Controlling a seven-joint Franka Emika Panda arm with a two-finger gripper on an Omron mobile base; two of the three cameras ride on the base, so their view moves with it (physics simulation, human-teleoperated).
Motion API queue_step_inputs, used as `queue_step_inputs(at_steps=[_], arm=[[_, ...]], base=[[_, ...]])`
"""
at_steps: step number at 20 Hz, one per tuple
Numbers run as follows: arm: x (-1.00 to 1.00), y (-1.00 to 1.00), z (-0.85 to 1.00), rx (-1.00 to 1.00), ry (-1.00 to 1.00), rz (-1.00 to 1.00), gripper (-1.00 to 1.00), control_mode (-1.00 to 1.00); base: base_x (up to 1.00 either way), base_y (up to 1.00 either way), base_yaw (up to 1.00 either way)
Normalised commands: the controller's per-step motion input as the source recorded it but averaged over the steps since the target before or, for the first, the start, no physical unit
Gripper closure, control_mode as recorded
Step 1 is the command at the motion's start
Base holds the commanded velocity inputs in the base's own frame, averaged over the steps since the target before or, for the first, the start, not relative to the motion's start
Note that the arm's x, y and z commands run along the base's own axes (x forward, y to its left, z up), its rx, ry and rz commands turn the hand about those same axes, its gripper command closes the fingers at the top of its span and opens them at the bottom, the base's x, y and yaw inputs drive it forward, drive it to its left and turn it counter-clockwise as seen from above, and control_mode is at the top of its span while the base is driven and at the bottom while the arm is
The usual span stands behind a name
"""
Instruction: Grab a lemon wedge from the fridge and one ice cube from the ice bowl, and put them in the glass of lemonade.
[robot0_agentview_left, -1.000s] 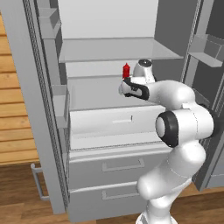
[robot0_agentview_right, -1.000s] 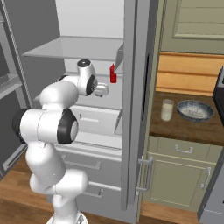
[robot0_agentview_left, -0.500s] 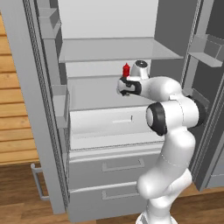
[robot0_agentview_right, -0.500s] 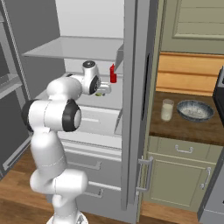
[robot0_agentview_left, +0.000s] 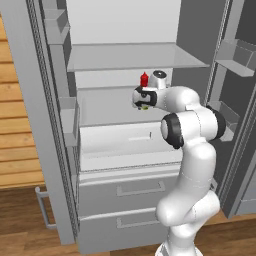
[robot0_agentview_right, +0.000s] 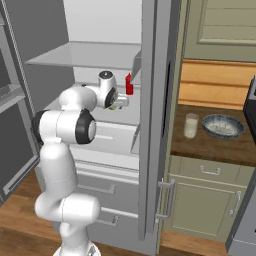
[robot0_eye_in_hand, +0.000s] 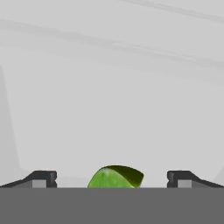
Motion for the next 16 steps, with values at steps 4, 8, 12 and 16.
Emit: queue_step_inputs(at_steps=[4,8,12,16], arm=[[0.45,0.00,-0.02,0.00,0.00,0.01,-1.00,-1.00],[0.19,0.00,-0.02,0.00,0.02,0.00,-1.00,-1.00],[0.00,0.00,-0.05,0.00,0.02,0.00,-1.00,-1.00],[0.00,0.00,0.00,0.00,0.00,0.00,1.00,-1.00]], base=[[0.00,0.00,0.00],[0.00,0.00,0.00],[0.00,0.00,0.00],[0.00,0.00,0.00]])
